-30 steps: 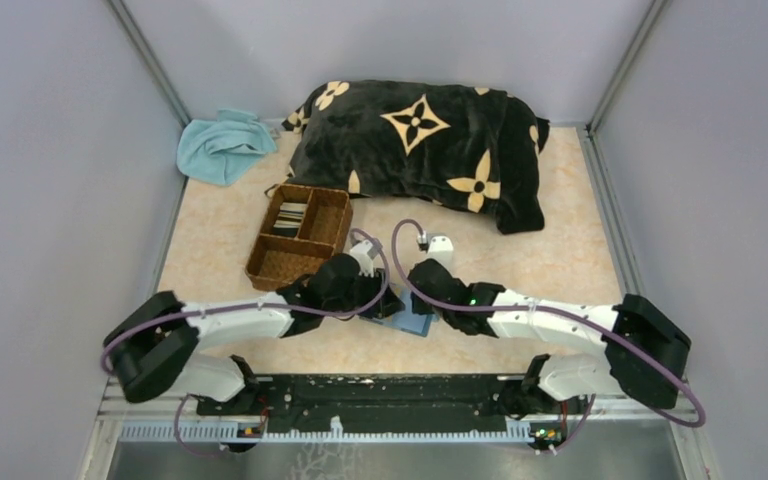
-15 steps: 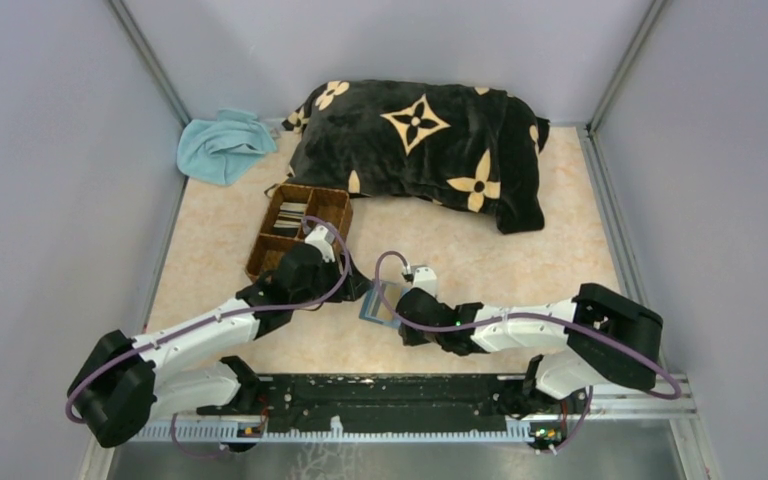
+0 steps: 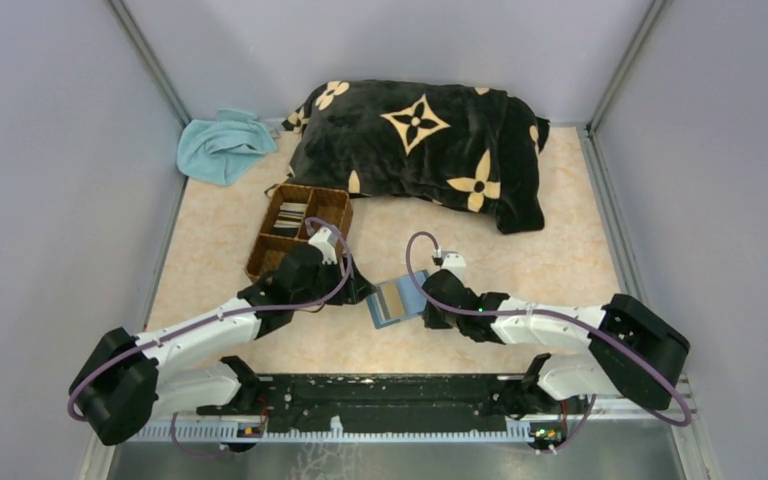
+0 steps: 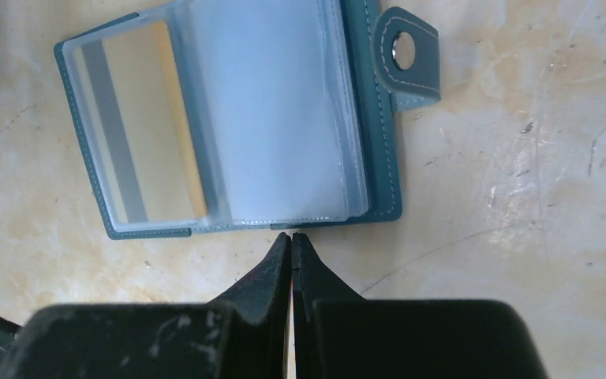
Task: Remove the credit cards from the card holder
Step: Remove the credit card from the card holder.
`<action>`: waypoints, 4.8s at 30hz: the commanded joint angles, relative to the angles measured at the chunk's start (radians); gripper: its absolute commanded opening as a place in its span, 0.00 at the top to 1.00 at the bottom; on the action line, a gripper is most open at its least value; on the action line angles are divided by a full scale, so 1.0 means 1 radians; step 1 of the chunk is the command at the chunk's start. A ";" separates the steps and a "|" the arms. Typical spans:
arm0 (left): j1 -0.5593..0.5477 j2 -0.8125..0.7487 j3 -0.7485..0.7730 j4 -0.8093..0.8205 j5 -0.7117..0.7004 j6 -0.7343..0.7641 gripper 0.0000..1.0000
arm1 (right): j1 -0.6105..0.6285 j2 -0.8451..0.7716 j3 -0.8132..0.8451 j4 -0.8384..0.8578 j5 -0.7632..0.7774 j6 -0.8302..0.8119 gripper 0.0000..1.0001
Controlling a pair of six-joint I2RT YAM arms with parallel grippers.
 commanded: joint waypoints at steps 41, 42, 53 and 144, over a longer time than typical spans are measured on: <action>-0.016 0.297 -0.160 0.359 0.118 -0.131 1.00 | -0.166 0.178 0.098 0.351 -0.366 -0.247 0.73; -0.016 0.303 -0.159 0.362 0.120 -0.131 1.00 | -0.167 0.186 0.095 0.355 -0.365 -0.247 0.73; -0.016 0.337 -0.145 0.375 0.138 -0.131 1.00 | -0.171 0.239 0.066 0.425 -0.432 -0.238 0.60; -0.026 0.404 -0.106 0.421 0.203 -0.106 1.00 | -0.259 0.194 -0.056 0.606 -0.613 -0.201 0.62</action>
